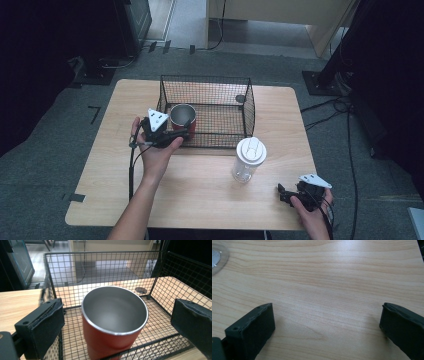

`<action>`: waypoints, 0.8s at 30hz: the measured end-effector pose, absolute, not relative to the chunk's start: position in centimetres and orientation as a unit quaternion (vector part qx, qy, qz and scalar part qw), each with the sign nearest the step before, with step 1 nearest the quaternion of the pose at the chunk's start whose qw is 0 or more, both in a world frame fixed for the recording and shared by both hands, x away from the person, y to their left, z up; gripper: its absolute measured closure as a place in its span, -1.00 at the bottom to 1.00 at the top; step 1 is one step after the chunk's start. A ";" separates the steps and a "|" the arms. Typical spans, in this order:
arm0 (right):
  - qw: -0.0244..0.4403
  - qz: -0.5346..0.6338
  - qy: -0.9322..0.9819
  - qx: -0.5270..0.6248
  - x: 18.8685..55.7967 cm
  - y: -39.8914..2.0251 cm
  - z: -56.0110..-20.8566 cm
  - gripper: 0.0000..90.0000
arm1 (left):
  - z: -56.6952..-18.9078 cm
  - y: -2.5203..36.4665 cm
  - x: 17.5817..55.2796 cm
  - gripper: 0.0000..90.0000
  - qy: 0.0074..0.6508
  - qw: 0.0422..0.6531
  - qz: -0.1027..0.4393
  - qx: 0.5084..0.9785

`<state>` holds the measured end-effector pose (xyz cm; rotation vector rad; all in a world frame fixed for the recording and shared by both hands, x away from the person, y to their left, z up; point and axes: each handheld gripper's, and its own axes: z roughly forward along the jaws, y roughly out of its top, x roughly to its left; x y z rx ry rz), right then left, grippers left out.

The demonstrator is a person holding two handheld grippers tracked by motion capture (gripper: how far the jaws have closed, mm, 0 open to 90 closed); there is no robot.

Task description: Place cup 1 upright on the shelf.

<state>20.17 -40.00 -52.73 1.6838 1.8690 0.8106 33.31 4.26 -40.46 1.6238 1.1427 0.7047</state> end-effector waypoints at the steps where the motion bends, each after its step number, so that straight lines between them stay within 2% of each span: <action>1: 0.247 0.296 0.686 0.617 20.2 -40.0 -52.7 -1.00 | -40.5 4.6 33.0 -1.00 0.469 0.495 0.292 0.670; 12: 0.246 0.297 0.687 0.616 20.0 -40.0 -52.7 -1.00 | -40.9 8.1 29.8 -1.00 0.466 0.502 0.300 0.664; 24: 0.246 0.297 0.689 0.613 20.2 -40.0 -52.7 -1.00 | -43.1 10.9 27.1 -1.00 0.479 0.491 0.291 0.667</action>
